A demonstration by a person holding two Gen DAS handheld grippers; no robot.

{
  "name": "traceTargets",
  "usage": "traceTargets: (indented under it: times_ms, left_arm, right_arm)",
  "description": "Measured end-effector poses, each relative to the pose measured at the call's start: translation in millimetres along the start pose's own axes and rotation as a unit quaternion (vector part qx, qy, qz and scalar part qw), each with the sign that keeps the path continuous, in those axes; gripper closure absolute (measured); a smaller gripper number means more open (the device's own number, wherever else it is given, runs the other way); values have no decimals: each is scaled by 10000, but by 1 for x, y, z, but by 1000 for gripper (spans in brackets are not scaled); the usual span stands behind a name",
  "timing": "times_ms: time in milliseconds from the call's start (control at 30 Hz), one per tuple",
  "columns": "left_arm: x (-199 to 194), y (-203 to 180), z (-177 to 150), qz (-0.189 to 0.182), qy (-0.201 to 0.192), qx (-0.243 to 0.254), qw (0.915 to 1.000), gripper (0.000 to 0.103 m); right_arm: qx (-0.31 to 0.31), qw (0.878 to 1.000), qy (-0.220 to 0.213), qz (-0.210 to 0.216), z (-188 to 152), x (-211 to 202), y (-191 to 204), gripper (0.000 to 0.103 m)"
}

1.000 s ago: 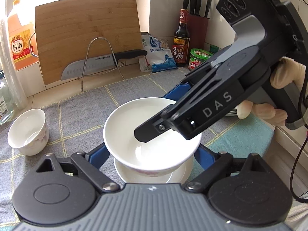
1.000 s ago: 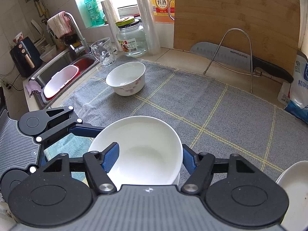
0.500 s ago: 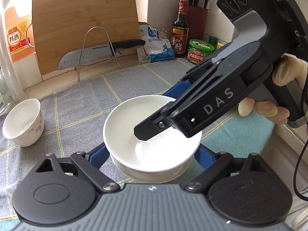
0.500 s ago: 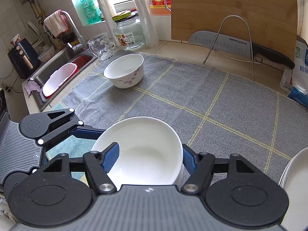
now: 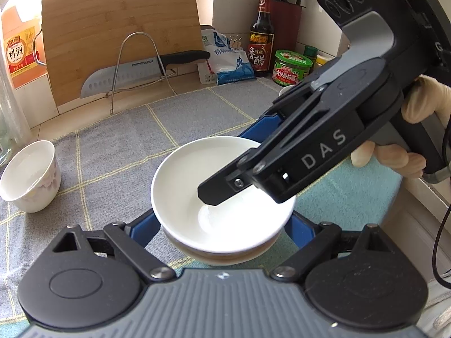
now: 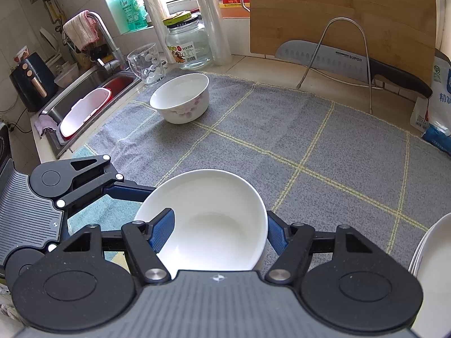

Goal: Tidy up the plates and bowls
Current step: 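Lower the pink-flower bowl into the plain white bowl and open the right gripper, then withdraw the right gripper and reach toward the remaining white bowl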

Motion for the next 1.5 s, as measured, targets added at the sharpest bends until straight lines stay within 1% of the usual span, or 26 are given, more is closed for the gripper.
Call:
traceTargets:
  times_ms: [633,767,800,833,867,967,1133,1367,1500]
  left_arm:
    - [6,3,-3,-17,77,-34,10000,9]
    - [6,4,-3,-51,76,-23,10000,8]
    - [6,4,-3,-62,77,-25,9999,8]
    - [6,4,-3,-67,74,-27,9999,8]
    - [5,4,-3,-66,64,-21,10000,8]
    - [2,3,-4,-88,49,24,9999,7]
    - [0,2,-4,-125,66,65,9999,7]
    - [-4,3,-5,-131,78,43,9999,7]
    - [-8,4,-5,-125,68,-43,9999,7]
  right_arm:
    - [-26,10000,13,0,0,4,-1,29]
    - [-110,9999,17,-30,-2,4,0,27]
    - [-108,9999,13,-30,-2,4,0,25]
    - [-99,9999,-11,-43,-2,3,-1,20]
    - [-92,9999,-49,-56,-2,2,-2,18]
    - [-45,9999,-127,-93,0,-4,-7,17]
    - [55,9992,-234,-320,-2,-13,-26,16]
    - [222,9978,-227,-590,-17,-22,-51,16]
    - [346,9979,-243,-496,-25,-23,-58,16]
Point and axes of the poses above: each gripper's, at about its wrist camera, not at the fingertips, and x roughly the way its jaws point, y to its left, z to its top, the point moved 6 cm from there along x, roughly the way its jaws point, and after that the axes turned 10 degrees about x, right-handed, at the moved point
